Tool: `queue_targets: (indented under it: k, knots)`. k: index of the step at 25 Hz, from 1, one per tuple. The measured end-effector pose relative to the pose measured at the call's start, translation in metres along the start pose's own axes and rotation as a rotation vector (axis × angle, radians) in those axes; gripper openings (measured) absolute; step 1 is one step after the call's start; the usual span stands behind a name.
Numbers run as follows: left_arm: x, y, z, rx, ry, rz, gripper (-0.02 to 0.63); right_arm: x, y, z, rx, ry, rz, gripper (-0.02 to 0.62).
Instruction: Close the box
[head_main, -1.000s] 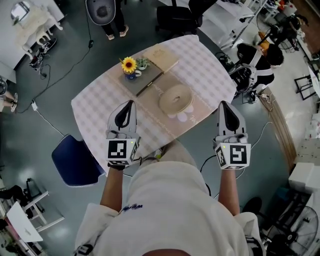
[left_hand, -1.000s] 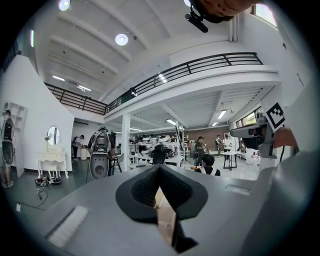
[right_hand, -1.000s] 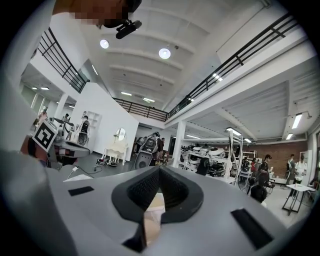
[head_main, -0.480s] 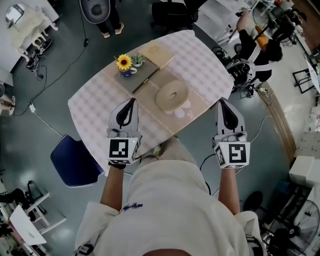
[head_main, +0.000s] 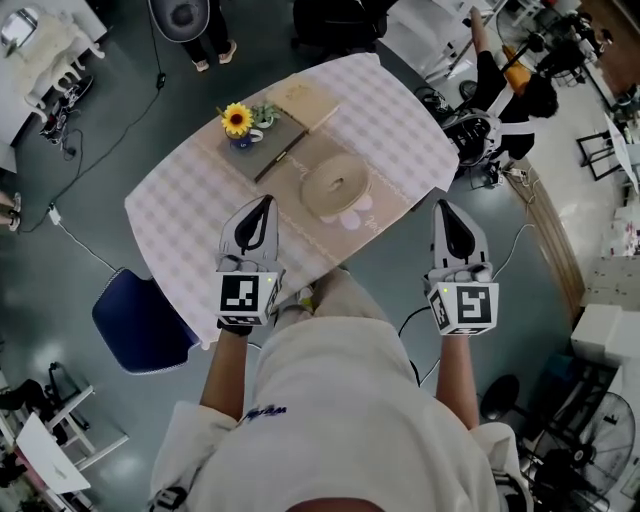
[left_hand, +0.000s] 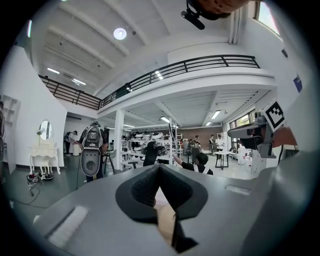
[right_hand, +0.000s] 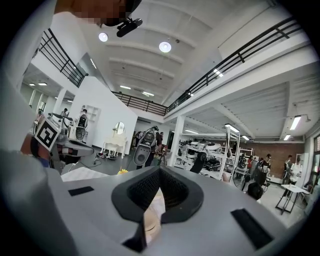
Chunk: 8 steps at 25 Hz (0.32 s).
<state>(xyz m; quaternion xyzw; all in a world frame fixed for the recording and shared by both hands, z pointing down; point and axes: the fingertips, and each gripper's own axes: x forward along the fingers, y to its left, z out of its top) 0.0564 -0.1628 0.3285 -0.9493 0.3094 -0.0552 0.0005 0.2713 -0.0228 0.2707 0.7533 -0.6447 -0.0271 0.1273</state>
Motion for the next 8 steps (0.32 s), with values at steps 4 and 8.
queue_targets:
  k: [4,8]
  knots:
    - [0.0011,-0.0023,-0.0045,-0.014,0.004,0.0,0.002,-0.0017,-0.0039,0.0,-0.009,0.011,-0.004,0.003]
    - [0.0023,0.0028,-0.0096,-0.026,0.007,0.005,0.002,0.0028,-0.0005,0.0052,-0.028,0.018,0.006,0.003]
